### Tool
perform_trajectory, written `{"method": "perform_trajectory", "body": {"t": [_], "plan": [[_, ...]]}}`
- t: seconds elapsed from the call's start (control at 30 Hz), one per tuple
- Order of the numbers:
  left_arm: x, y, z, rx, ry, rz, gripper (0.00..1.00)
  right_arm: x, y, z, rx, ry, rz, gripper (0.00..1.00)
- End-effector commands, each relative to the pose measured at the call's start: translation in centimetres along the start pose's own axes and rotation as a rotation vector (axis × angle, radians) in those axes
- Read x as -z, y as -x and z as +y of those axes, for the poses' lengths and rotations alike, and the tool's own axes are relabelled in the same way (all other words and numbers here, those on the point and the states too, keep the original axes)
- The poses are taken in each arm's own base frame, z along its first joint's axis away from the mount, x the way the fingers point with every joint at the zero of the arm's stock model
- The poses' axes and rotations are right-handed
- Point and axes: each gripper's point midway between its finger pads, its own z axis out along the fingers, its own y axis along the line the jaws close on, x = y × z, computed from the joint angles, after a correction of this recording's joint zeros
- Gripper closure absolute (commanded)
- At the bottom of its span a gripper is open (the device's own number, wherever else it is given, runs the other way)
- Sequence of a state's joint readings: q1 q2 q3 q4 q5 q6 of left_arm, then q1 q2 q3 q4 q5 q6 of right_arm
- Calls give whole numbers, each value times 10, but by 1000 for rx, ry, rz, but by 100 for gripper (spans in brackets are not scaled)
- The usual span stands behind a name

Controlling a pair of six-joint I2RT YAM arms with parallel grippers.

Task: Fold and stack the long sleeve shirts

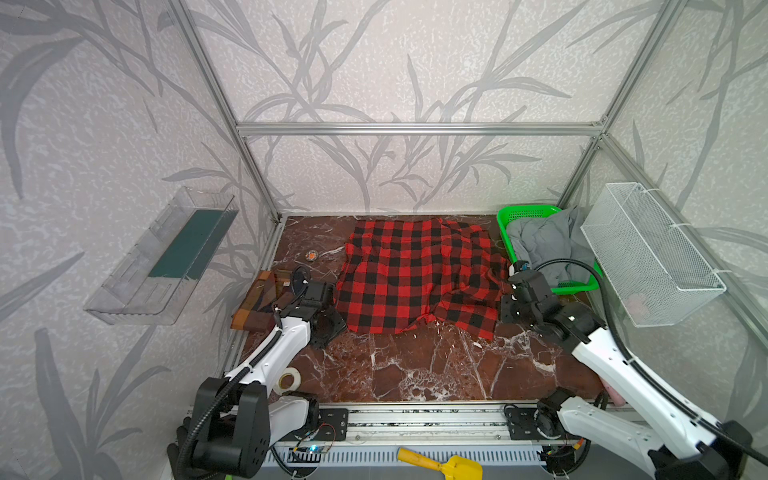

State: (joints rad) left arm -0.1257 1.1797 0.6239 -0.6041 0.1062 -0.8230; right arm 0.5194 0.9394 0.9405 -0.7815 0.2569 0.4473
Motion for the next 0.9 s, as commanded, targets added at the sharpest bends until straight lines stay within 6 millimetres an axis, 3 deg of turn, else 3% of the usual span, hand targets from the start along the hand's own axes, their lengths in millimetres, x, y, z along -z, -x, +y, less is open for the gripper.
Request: {"method": "perform_trajectory", "body": {"t": [0.0,0.13,0.23,0.43,0.53,0.87], "plan": [[2,-4,1,7,-8,-3,45,53,6,2,102,82,-12,100],[3,-5,2,7,-12,-4,46,126,33,22,156,292,-175,100],[4,-6,2,7,-13,0,46,169,37,37,206,436,-208,100],[4,-11,3,4,-20,15,46,215,25,48,224,588,-164,100],[5,-15,4,6,-23,21,46,224,19,42,219,582,-157,100],[13,-24,13,-31,24,-12,46,216,-33,32,247,601,6,100]]}}
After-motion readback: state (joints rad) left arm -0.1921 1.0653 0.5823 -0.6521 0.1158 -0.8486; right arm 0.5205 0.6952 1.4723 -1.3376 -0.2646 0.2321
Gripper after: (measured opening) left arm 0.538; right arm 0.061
